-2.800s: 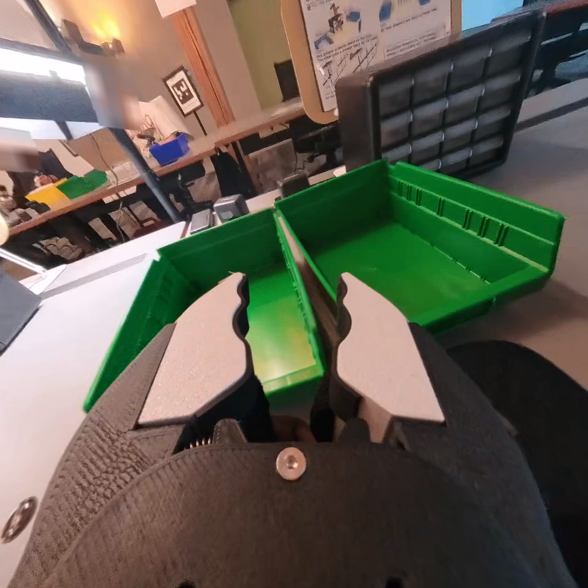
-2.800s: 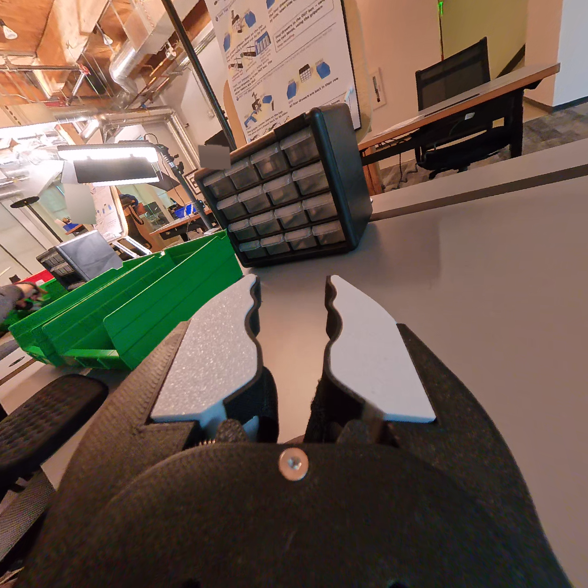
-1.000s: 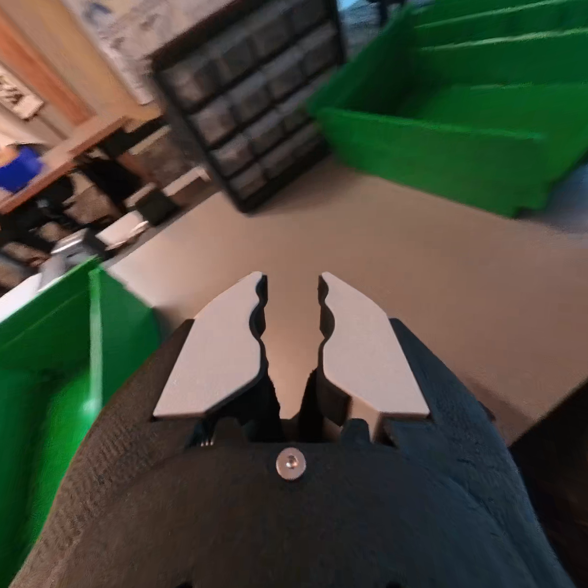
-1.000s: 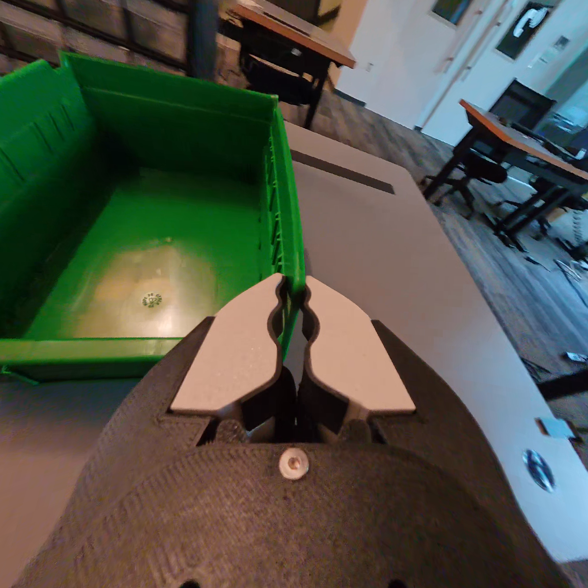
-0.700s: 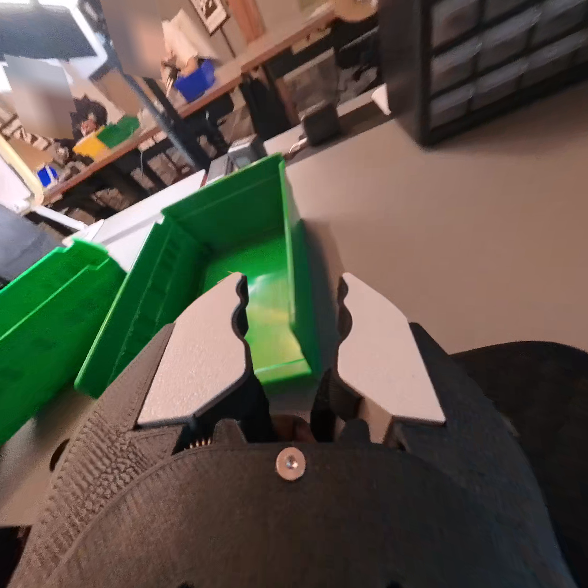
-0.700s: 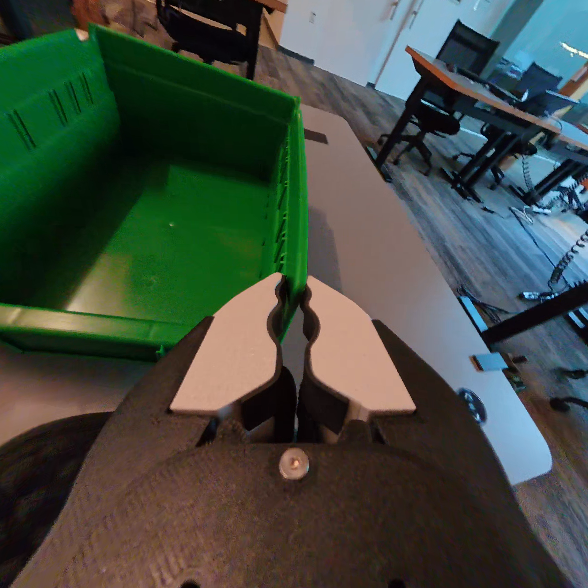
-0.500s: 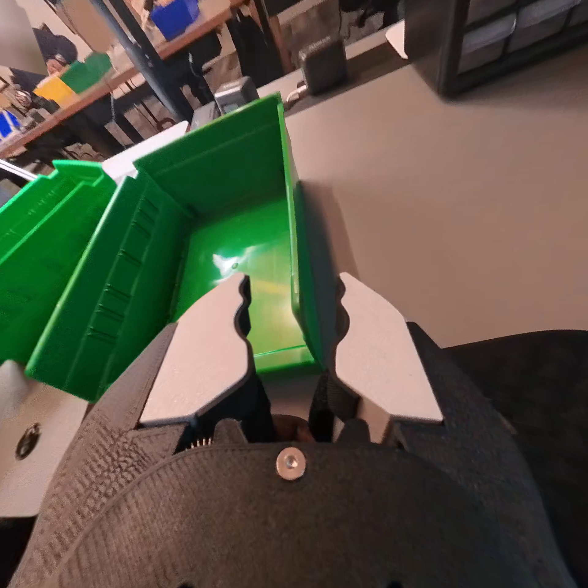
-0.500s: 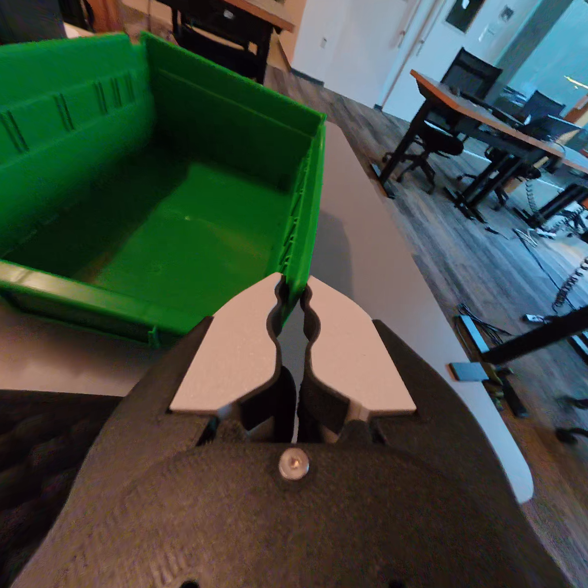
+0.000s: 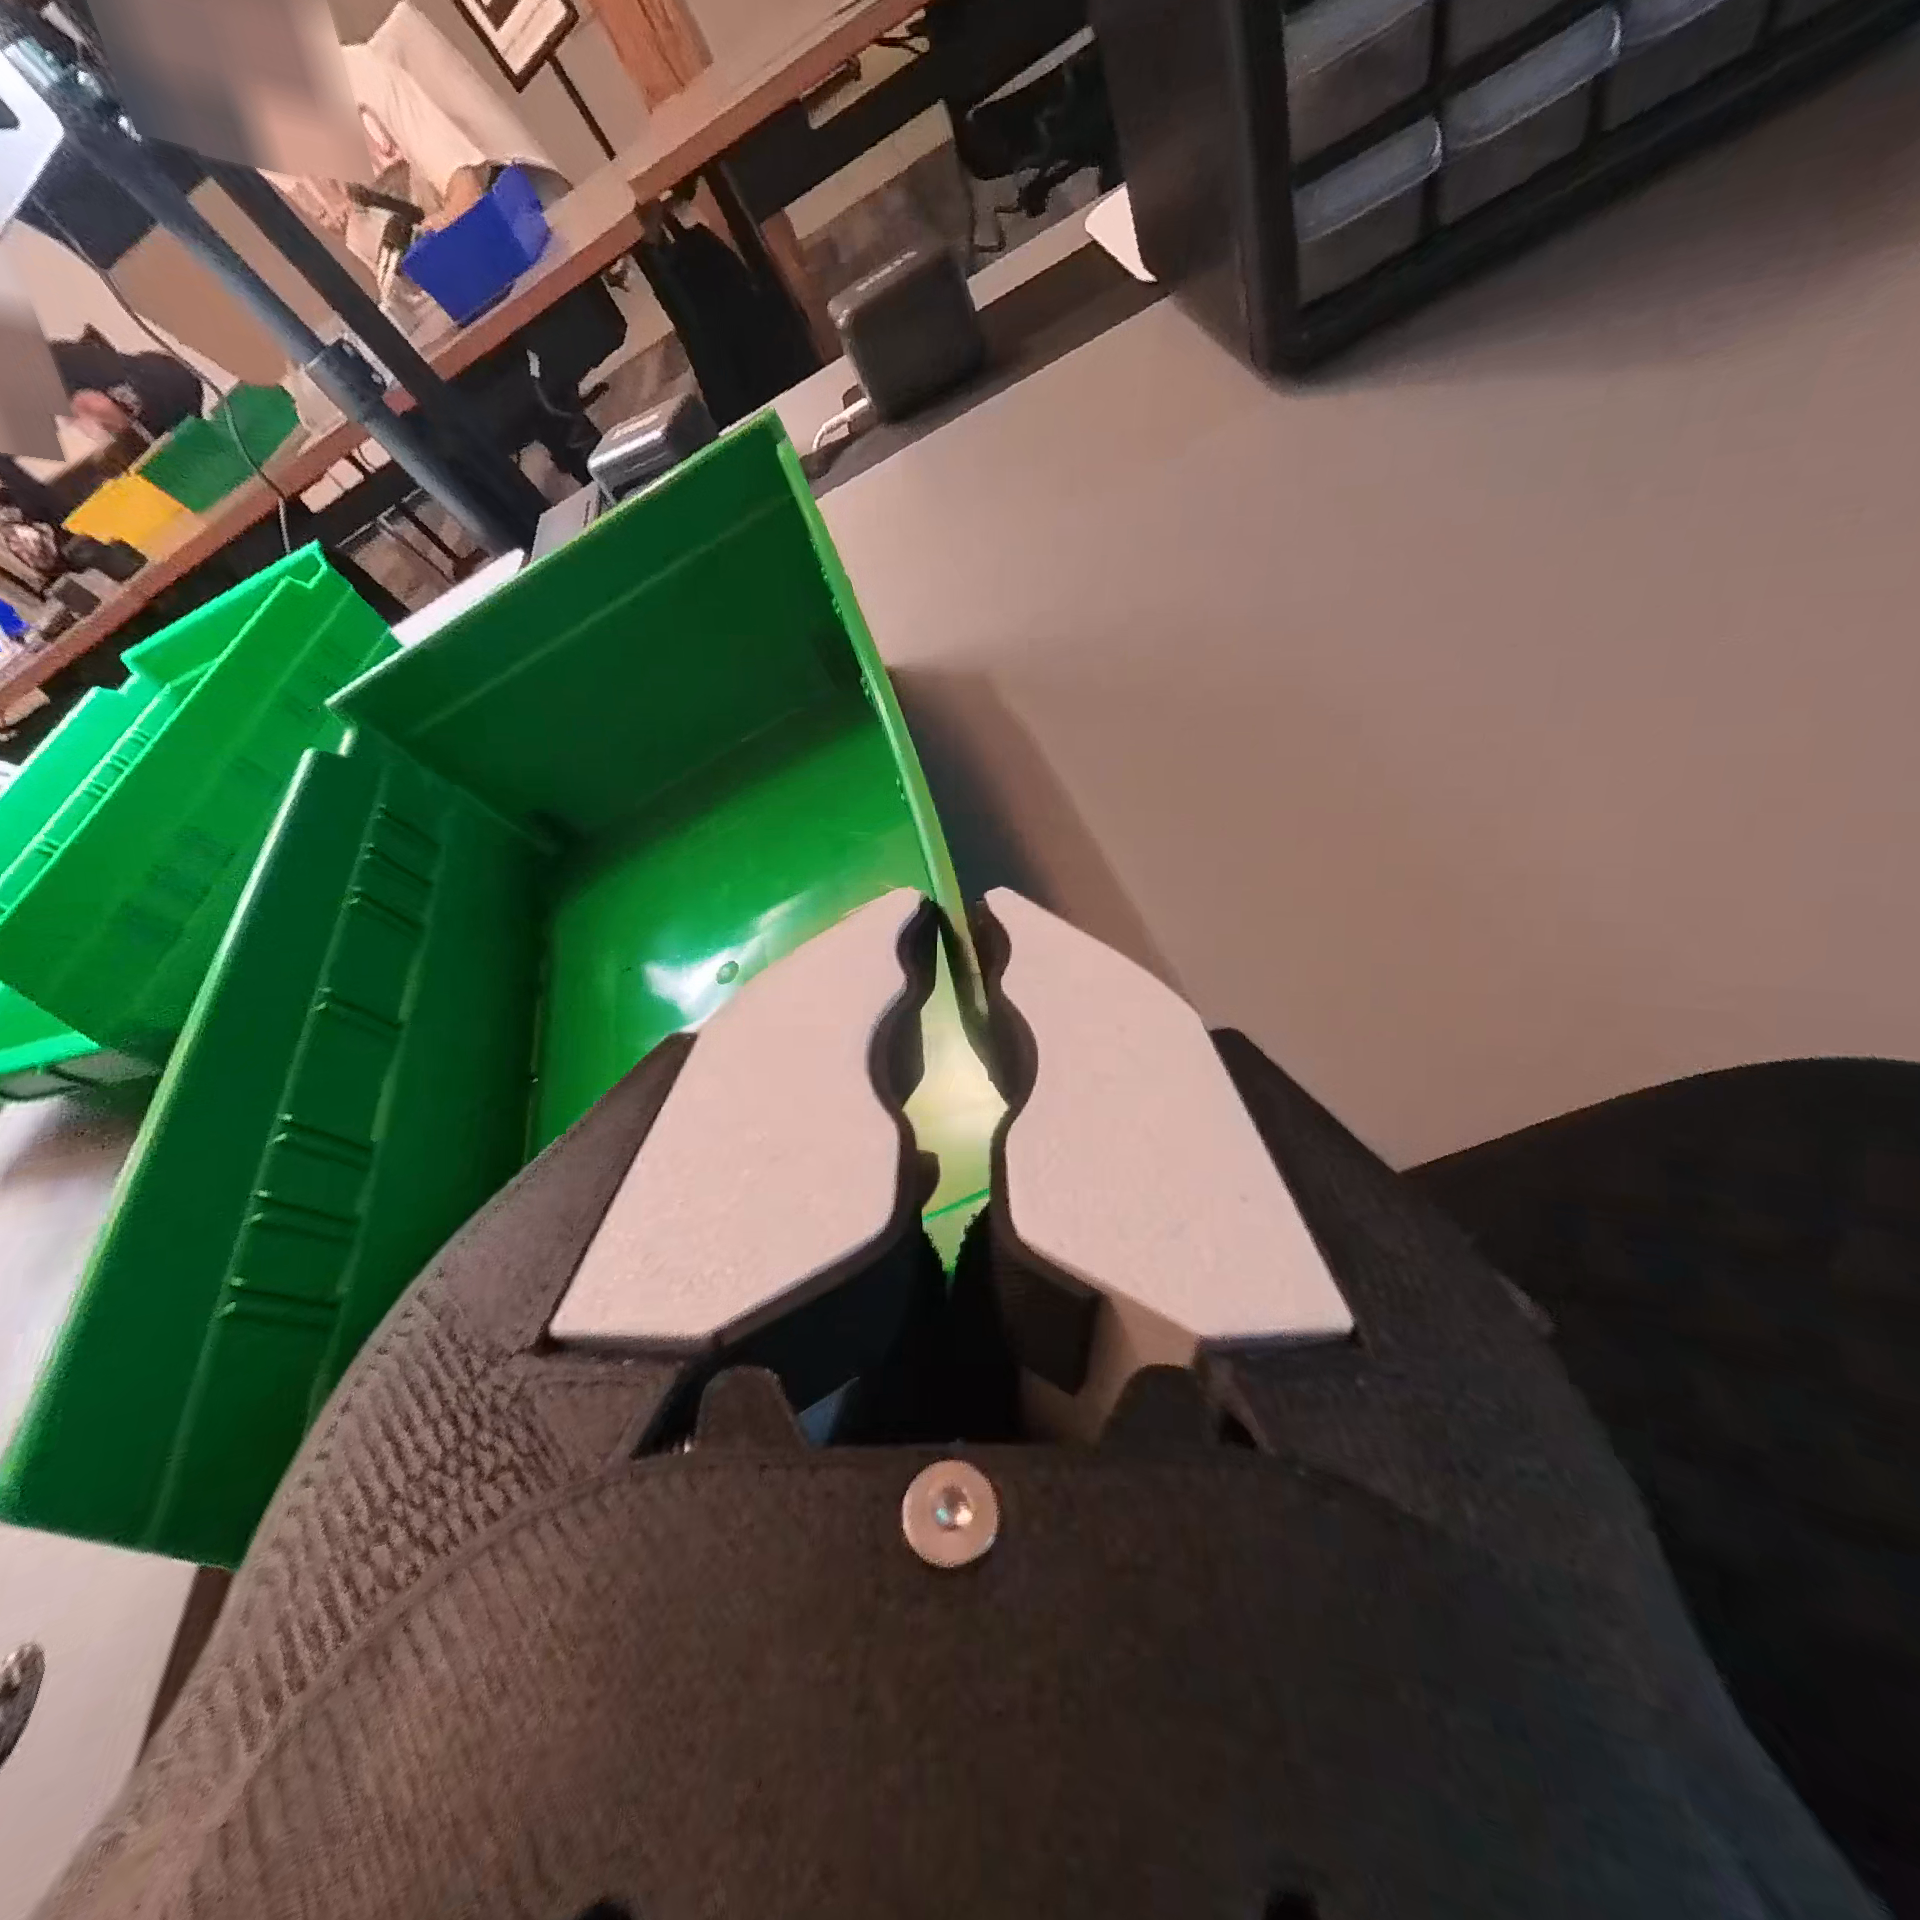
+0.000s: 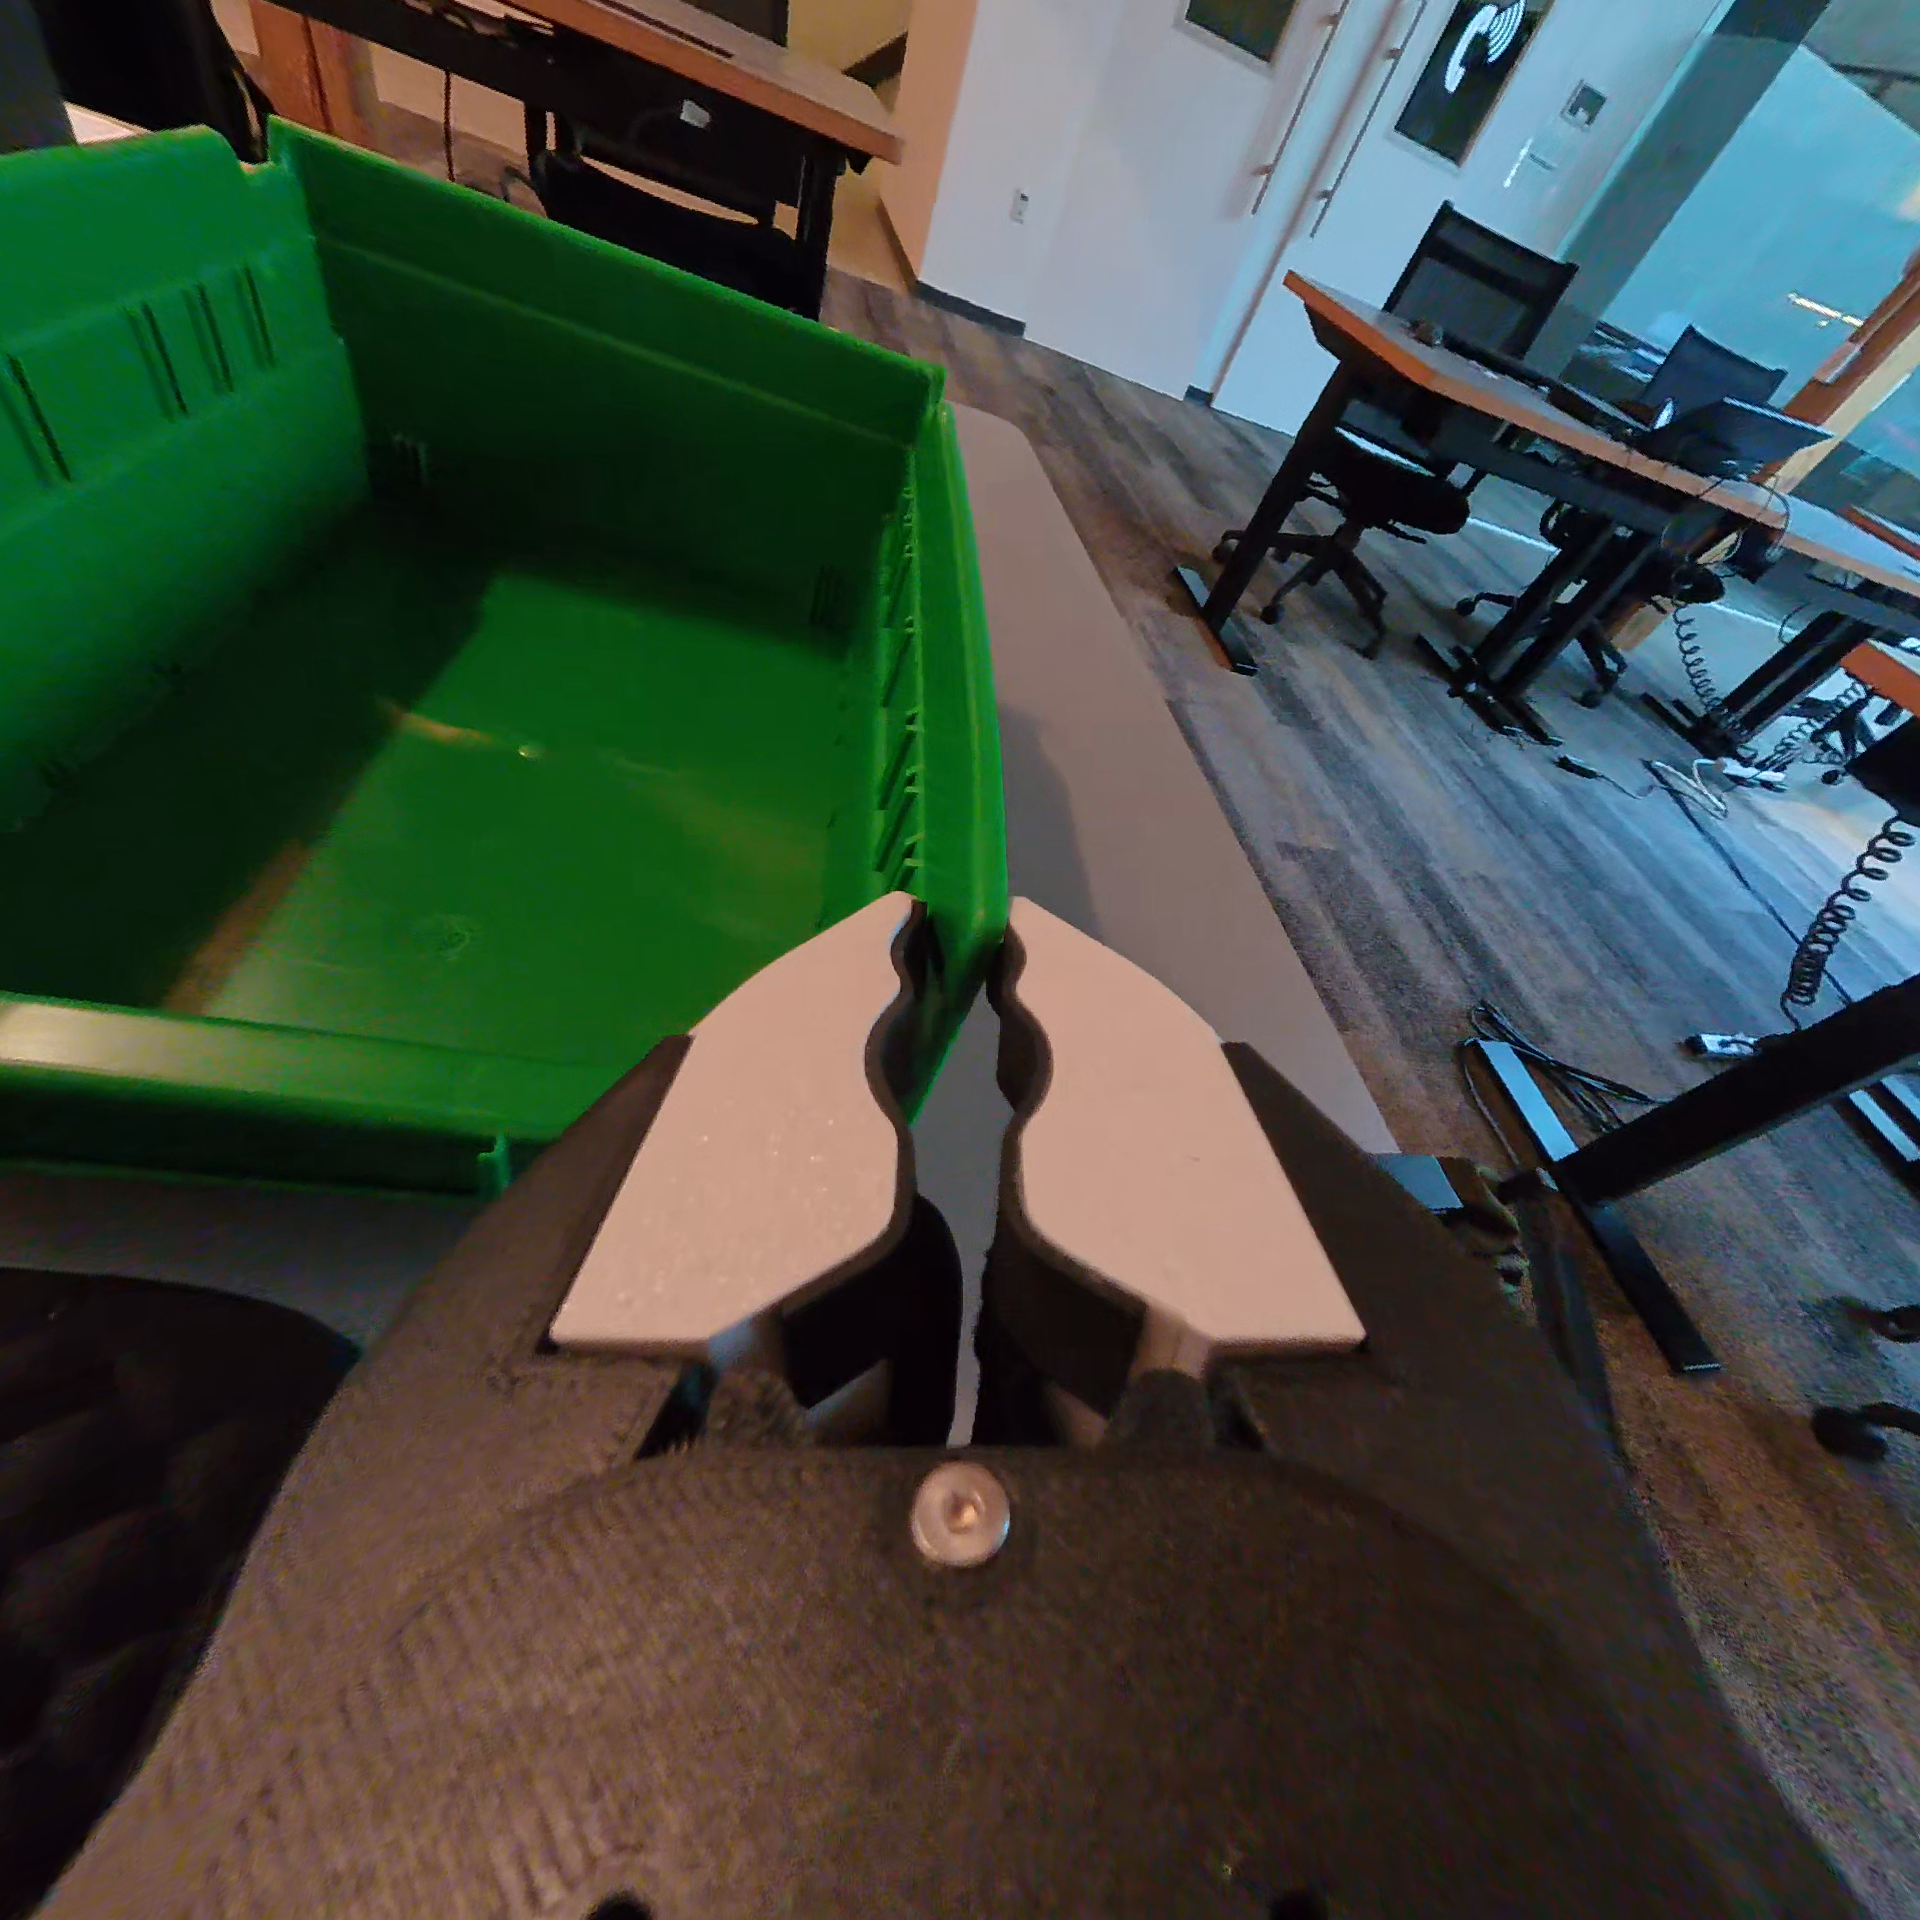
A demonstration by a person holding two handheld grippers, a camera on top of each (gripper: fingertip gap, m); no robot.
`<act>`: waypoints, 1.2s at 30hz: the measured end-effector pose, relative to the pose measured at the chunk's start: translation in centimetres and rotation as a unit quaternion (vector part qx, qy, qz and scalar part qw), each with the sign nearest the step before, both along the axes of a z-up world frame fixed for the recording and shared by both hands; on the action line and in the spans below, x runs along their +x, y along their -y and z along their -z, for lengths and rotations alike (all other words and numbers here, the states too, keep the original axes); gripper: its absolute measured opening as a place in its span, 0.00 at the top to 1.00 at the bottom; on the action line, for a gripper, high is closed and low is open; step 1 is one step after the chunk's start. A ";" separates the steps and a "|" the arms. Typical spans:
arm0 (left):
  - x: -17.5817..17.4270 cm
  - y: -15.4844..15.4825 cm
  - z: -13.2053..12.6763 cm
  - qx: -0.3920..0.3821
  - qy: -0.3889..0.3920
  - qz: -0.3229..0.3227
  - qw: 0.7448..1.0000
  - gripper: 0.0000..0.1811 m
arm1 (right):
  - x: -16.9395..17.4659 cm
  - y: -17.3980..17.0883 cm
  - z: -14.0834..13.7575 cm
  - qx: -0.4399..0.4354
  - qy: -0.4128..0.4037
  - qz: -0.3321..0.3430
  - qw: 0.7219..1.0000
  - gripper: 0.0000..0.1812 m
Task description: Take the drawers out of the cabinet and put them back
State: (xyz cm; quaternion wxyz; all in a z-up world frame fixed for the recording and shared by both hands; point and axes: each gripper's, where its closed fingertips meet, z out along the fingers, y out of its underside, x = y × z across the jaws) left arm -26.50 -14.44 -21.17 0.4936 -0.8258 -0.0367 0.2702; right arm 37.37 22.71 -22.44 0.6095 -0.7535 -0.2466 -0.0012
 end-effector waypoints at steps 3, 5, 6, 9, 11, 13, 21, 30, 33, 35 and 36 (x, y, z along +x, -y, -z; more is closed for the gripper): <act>0.2 0.1 0.0 0.008 0.018 0.010 1.000 0.97 | 0.1 0.0 0.0 0.001 -0.004 0.011 1.000 0.94; 0.4 0.1 0.0 0.008 0.015 0.018 1.000 0.97 | 0.2 0.3 0.0 -0.002 0.001 0.023 1.000 0.93; 0.4 0.0 0.0 0.009 0.016 0.017 1.000 0.96 | 0.3 0.4 0.0 -0.003 0.006 0.034 0.999 0.91; 0.6 -0.2 -0.9 0.037 0.026 0.005 0.999 0.94 | -0.2 1.4 -1.7 0.008 0.000 0.046 0.999 0.78; 1.5 -0.7 -4.1 0.115 0.016 0.001 0.993 0.85 | -2.1 2.8 -5.5 0.050 -0.065 0.028 0.996 0.74; 3.8 -1.3 -8.9 0.239 0.007 0.025 0.971 0.82 | -5.8 5.6 -10.2 0.100 -0.158 -0.035 0.982 0.74; 12.0 -10.0 -17.0 0.407 0.004 0.158 0.900 0.81 | -26.1 16.3 -19.3 0.197 -0.389 -0.297 0.850 0.79; 0.5 -25.7 0.0 0.240 0.122 0.013 0.963 0.76 | -39.9 -1.3 -1.9 0.041 -0.213 -0.157 0.963 0.77; -0.5 -27.1 -1.1 0.266 0.097 0.032 0.959 0.76 | -41.7 -3.0 -2.3 0.061 -0.209 -0.177 0.960 0.82; -1.2 -28.3 0.0 0.231 0.107 0.018 0.967 0.74 | -42.4 -4.6 -1.7 0.039 -0.191 -0.156 0.968 0.81; -1.1 -28.8 0.2 0.220 0.107 0.023 0.969 0.73 | -42.7 -5.4 -1.1 0.019 -0.183 -0.149 0.972 0.77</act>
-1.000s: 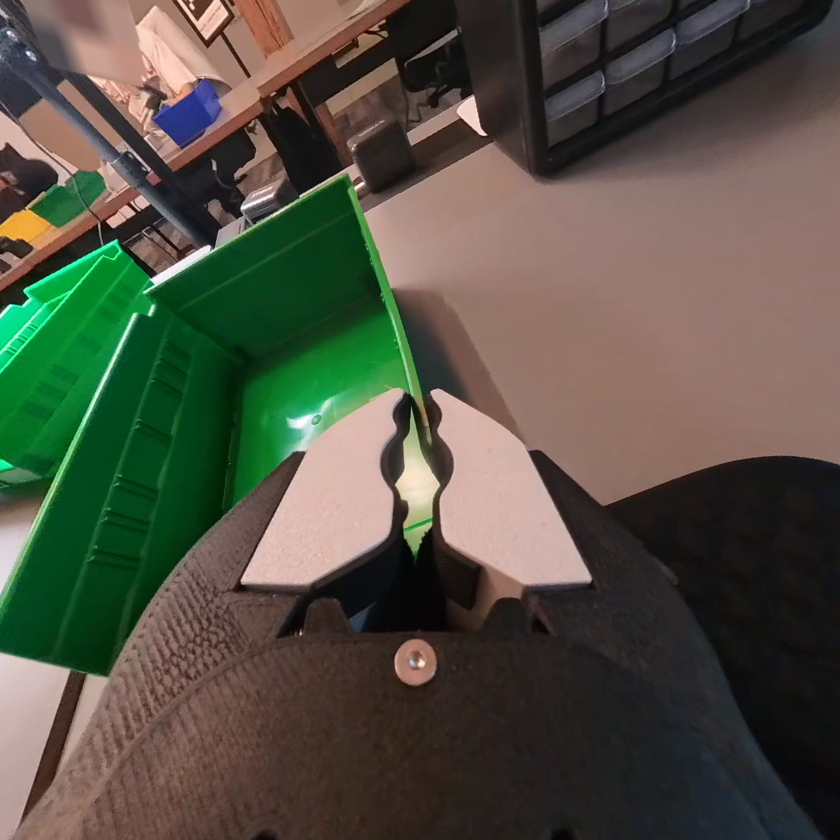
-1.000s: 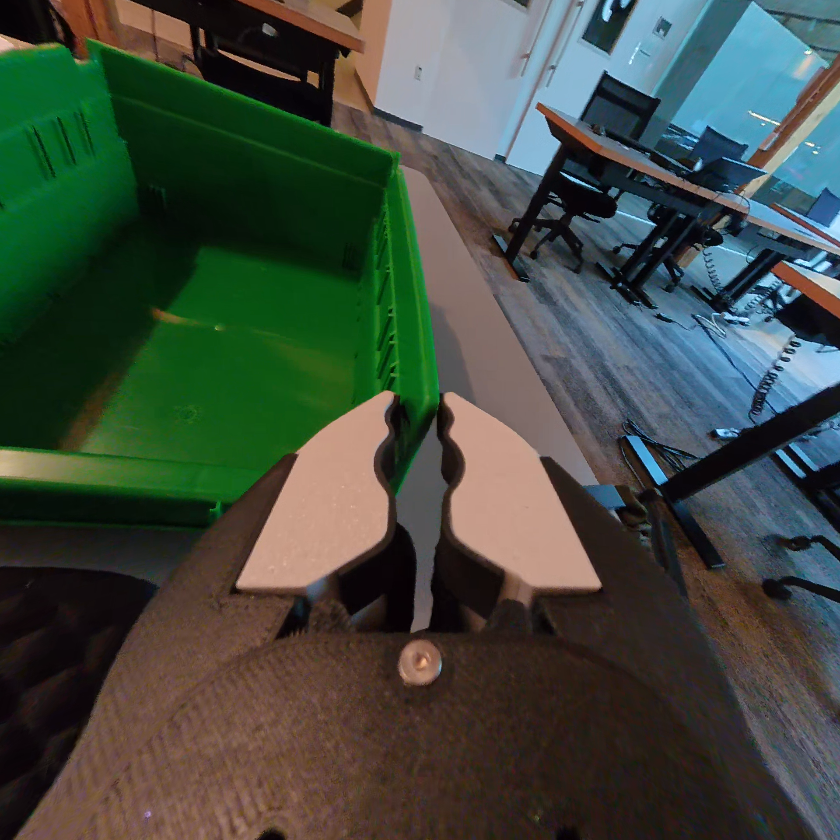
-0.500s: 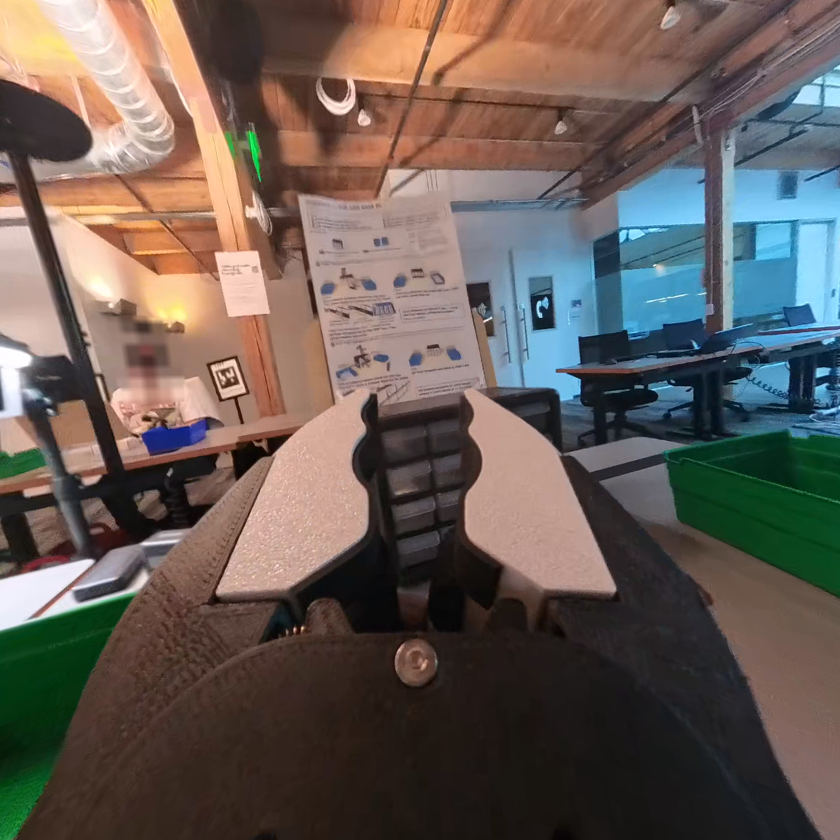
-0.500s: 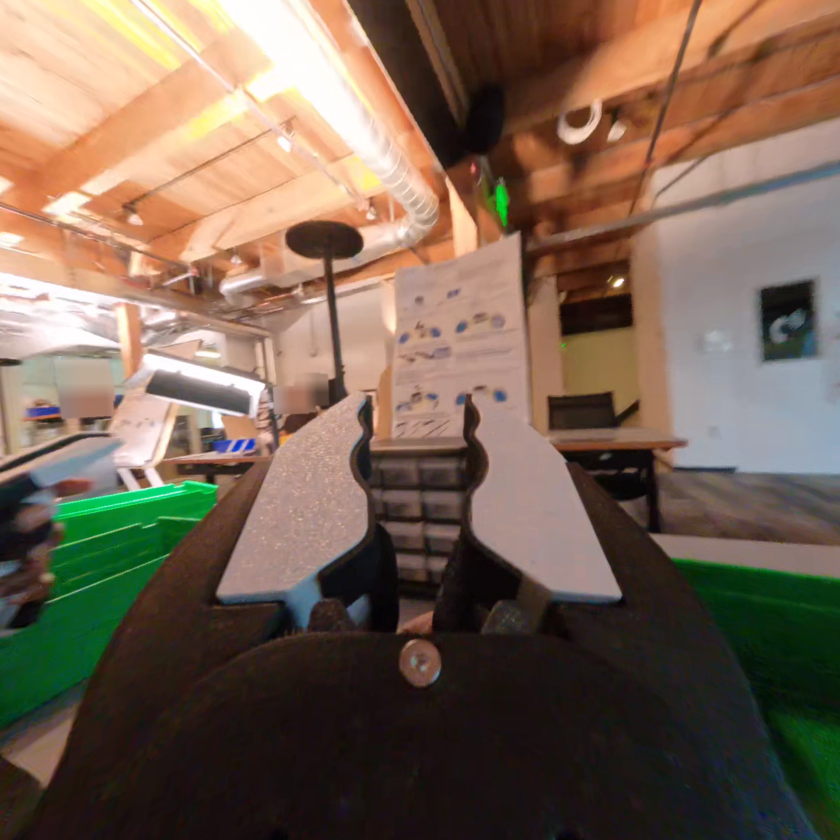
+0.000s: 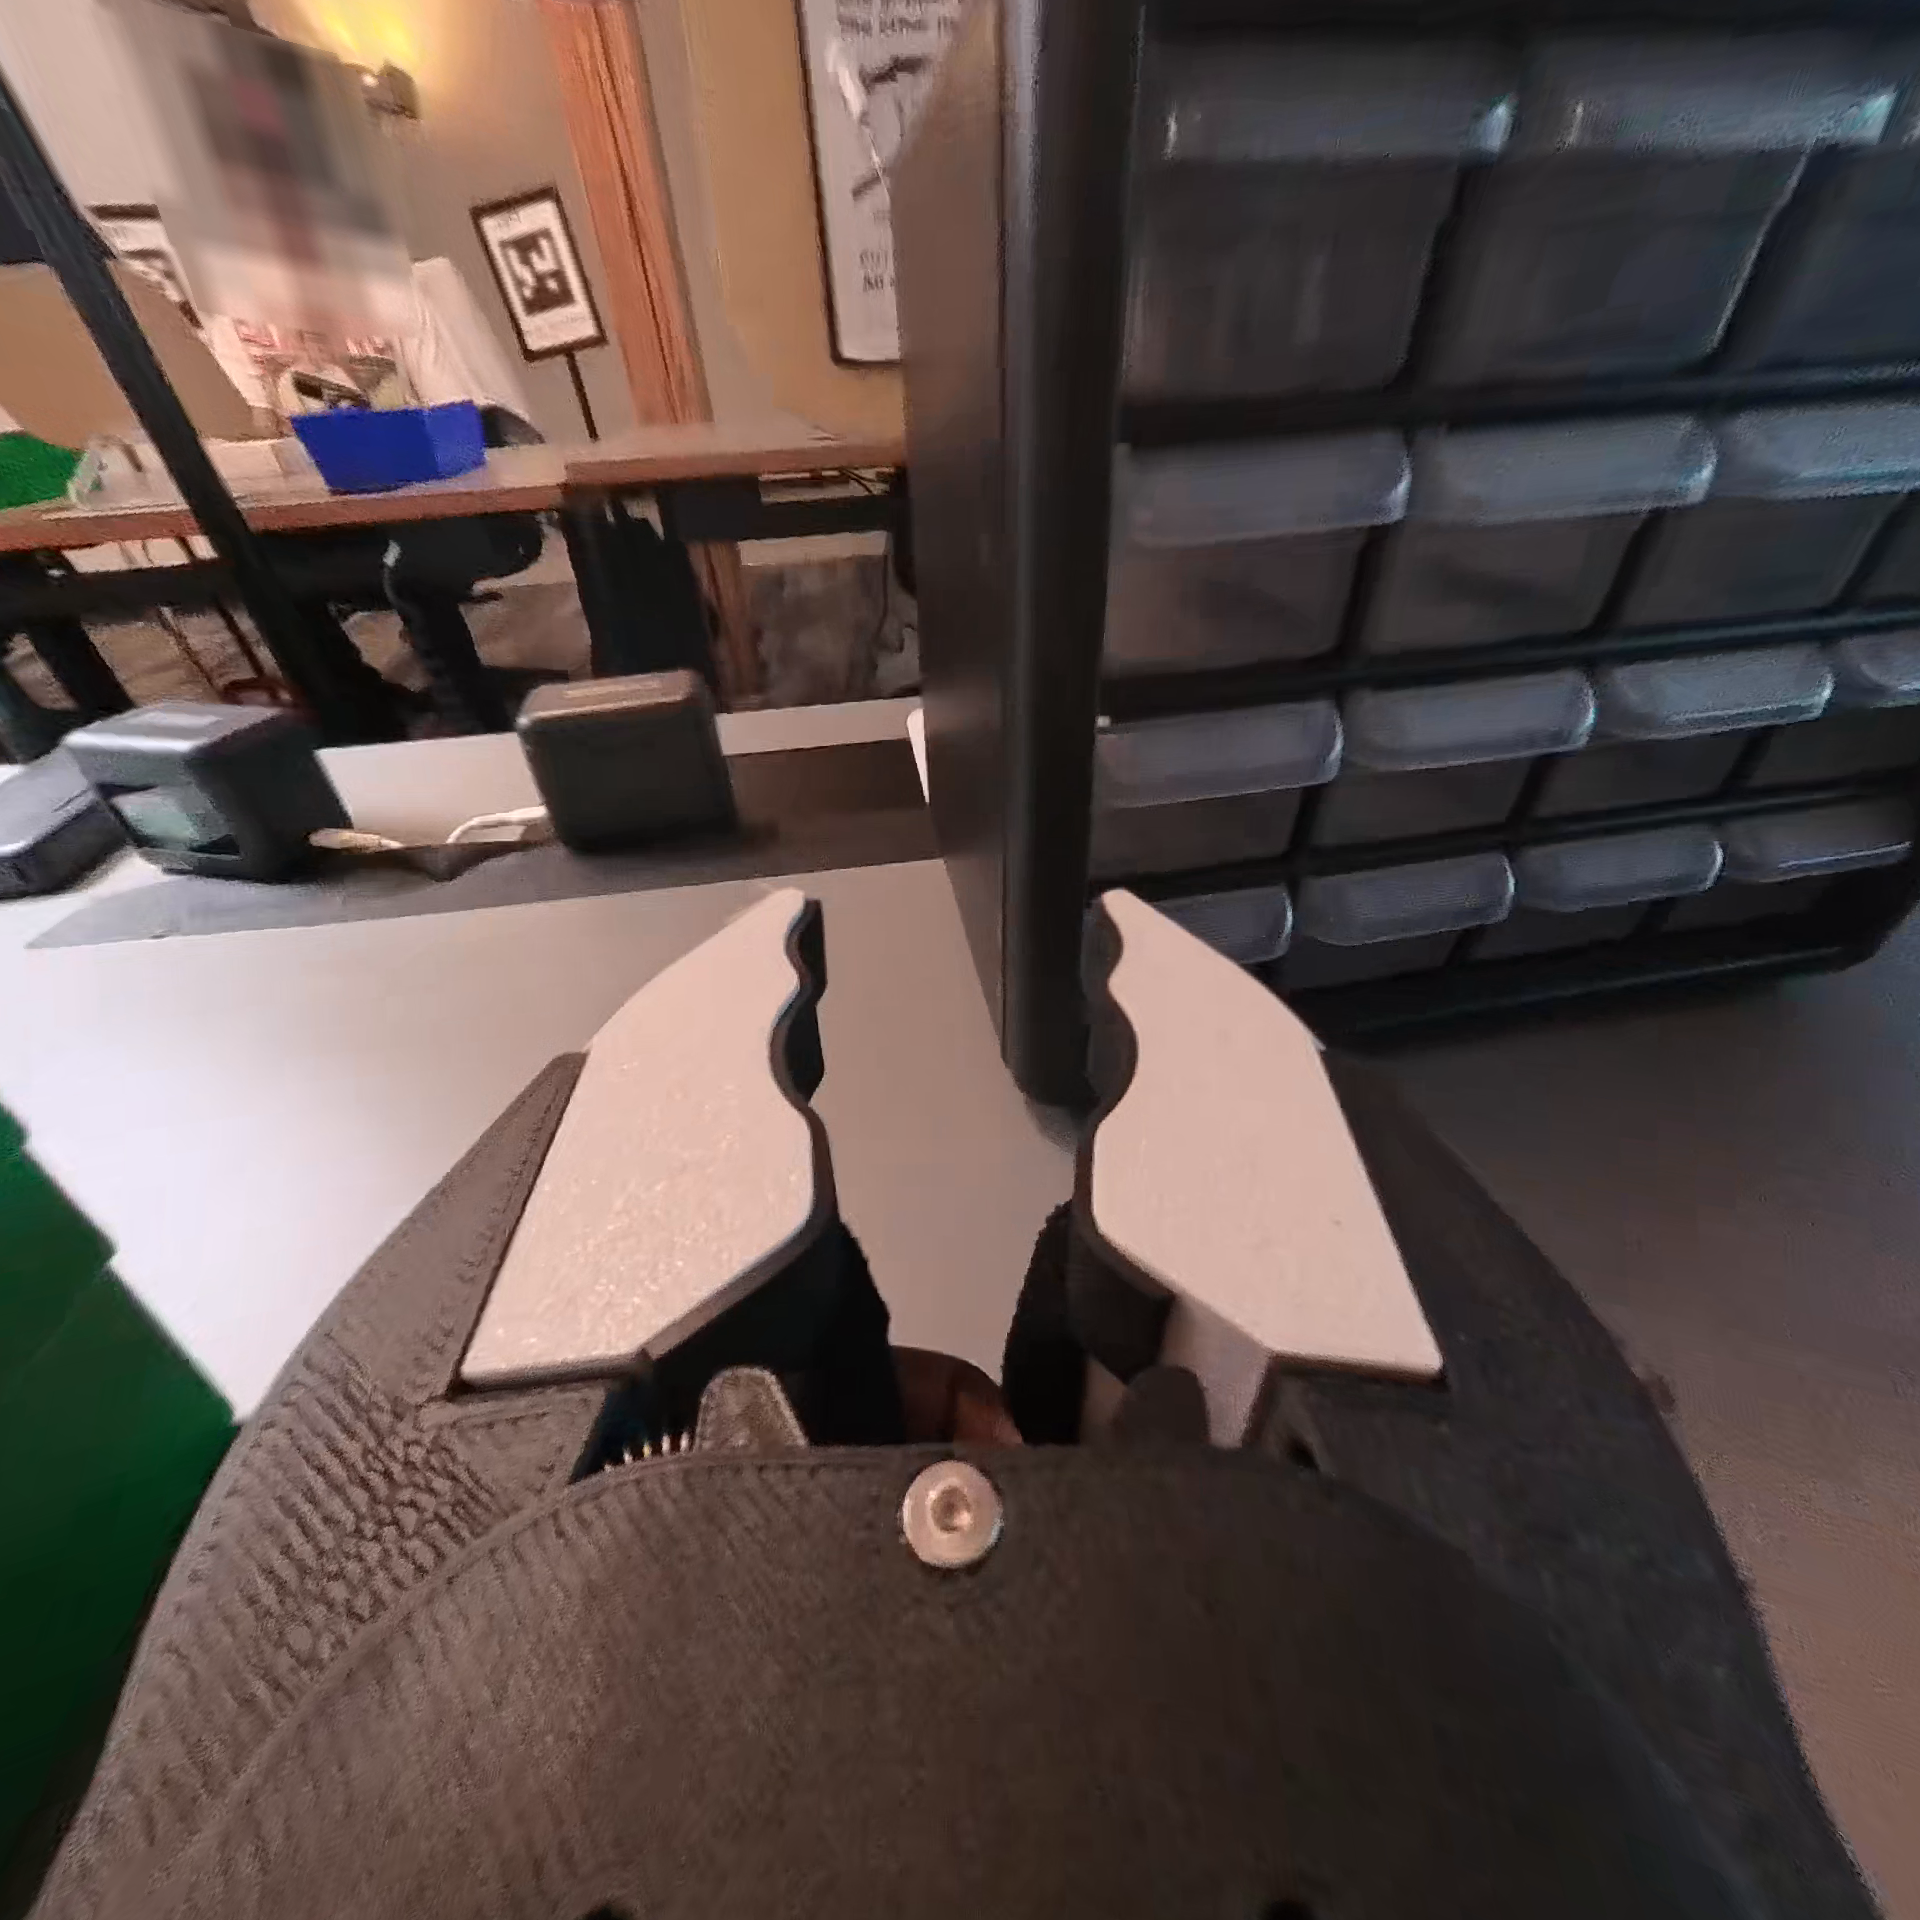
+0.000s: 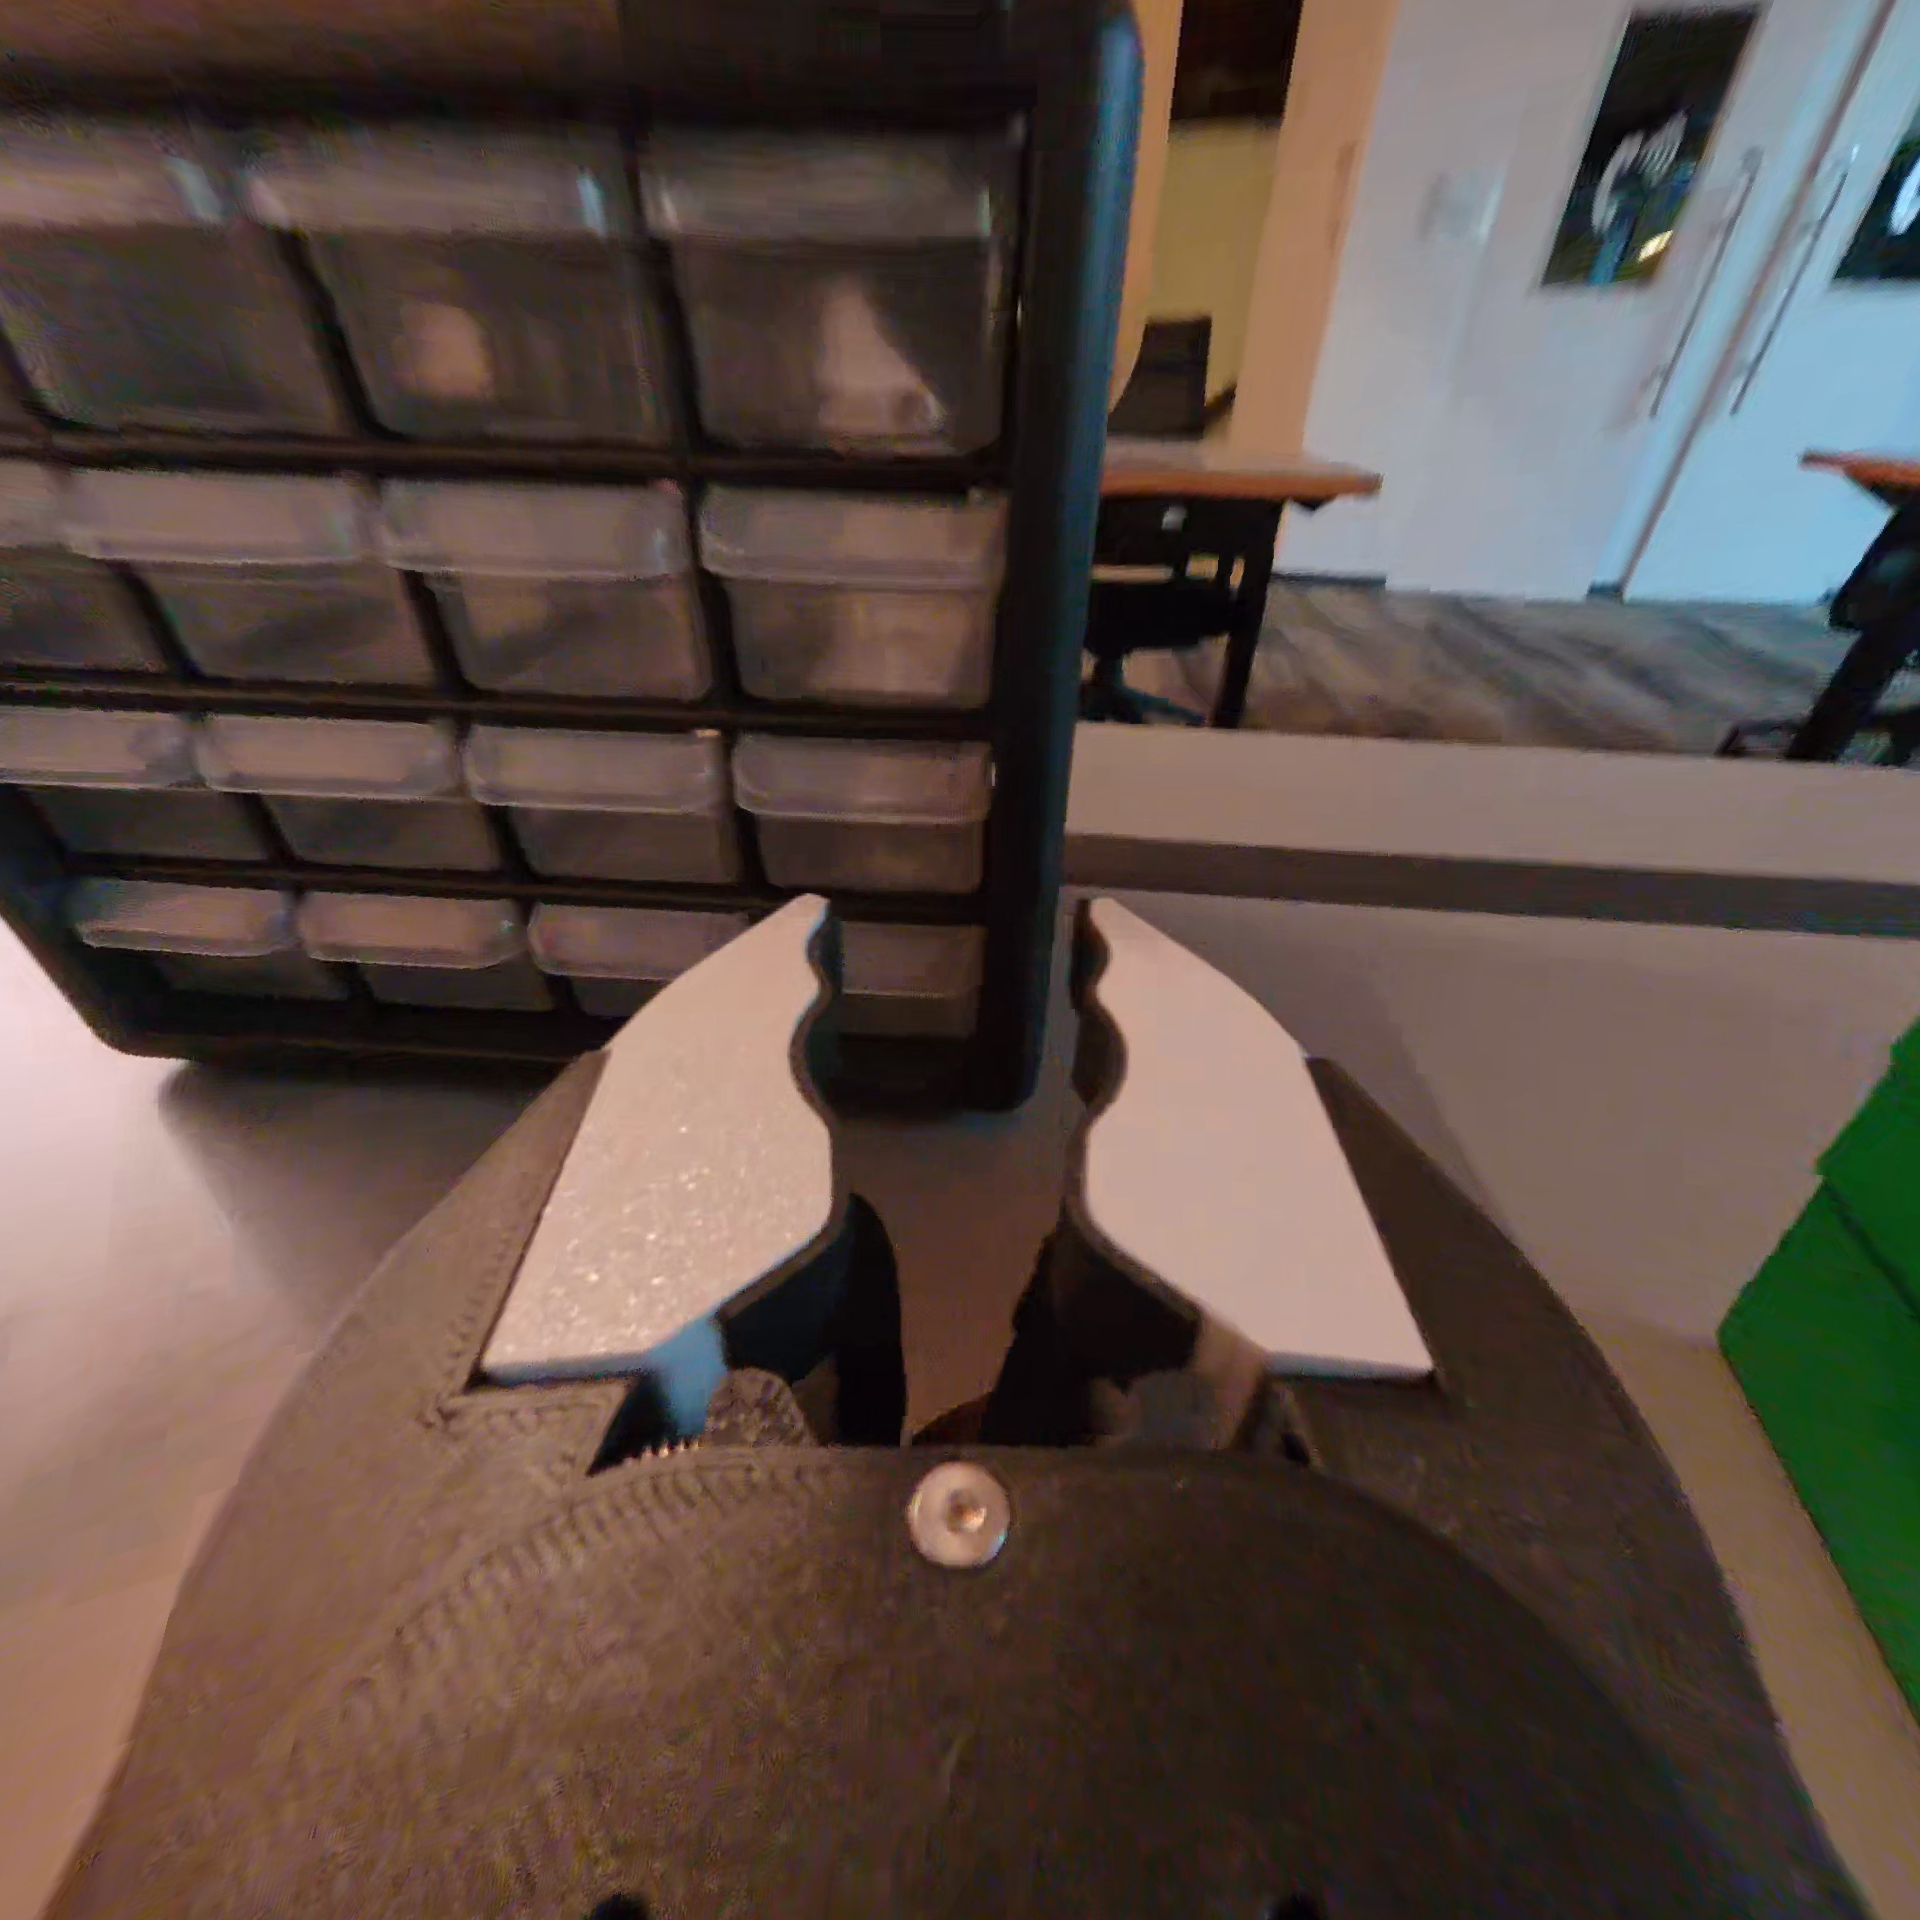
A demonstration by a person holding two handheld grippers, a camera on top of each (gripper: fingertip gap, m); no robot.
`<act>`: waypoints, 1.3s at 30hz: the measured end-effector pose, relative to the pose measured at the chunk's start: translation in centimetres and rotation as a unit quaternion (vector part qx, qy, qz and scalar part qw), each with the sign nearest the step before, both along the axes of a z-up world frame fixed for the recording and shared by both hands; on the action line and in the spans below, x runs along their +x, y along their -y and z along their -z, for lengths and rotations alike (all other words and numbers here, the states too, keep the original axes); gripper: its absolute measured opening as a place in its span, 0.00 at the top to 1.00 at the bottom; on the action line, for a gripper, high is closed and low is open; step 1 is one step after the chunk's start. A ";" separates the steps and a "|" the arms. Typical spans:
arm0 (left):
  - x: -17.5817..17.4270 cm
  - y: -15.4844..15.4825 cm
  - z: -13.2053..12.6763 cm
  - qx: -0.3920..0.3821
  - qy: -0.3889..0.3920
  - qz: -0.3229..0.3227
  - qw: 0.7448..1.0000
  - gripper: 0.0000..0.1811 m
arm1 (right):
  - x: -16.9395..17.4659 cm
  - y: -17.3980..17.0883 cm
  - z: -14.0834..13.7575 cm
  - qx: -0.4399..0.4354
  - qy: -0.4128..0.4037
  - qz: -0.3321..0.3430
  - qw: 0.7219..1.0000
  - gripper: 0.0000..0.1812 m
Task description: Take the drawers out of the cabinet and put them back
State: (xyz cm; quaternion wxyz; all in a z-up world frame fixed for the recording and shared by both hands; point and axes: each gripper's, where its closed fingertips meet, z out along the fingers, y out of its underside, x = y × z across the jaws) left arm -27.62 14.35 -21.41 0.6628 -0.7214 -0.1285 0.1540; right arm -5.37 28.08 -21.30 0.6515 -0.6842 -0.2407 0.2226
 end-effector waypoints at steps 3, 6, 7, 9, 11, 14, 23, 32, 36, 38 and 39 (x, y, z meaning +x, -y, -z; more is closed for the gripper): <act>0.2 -1.1 0.1 -0.011 -0.017 0.020 1.000 0.73 | -0.7 -1.6 0.6 -0.031 0.003 -0.013 0.999 0.73; 0.2 -2.4 0.7 -0.039 -0.028 0.029 0.998 0.73 | -1.0 -3.2 0.8 -0.054 -0.017 -0.019 0.998 0.78; 0.2 -2.8 1.2 -0.058 -0.030 0.033 0.997 0.73 | -1.5 -3.4 0.9 -0.058 -0.014 -0.031 0.998 0.79; 0.4 -3.6 1.9 -0.090 -0.040 0.042 0.994 0.73 | -2.2 -3.7 1.4 -0.068 0.009 -0.045 0.997 0.79; 0.3 -4.1 2.1 -0.100 -0.058 0.040 0.992 0.79 | -2.5 -4.0 1.8 -0.068 0.030 -0.040 0.996 0.78; 0.4 -4.3 2.0 -0.100 -0.070 0.039 0.992 0.85 | -2.3 -4.2 1.7 -0.065 0.031 -0.027 0.997 0.82; 1.0 -2.6 1.9 -0.090 -0.052 0.042 0.994 0.89 | -1.0 -3.4 1.7 -0.044 0.052 0.007 0.998 0.91; 3.6 1.6 1.9 -0.089 -0.051 0.066 0.992 0.89 | 1.5 0.8 1.6 -0.029 0.068 -0.006 0.997 0.91; 4.7 3.1 1.9 -0.089 -0.054 0.073 0.992 0.89 | 2.5 2.3 1.7 -0.025 0.073 -0.009 0.997 0.90; 5.2 3.8 1.9 -0.089 -0.052 0.075 0.992 0.88 | 3.0 2.9 1.7 -0.026 0.072 -0.011 0.997 0.90; 5.5 4.1 1.9 -0.089 -0.051 0.076 0.992 0.88 | 3.2 3.1 1.7 -0.027 0.071 -0.012 0.997 0.90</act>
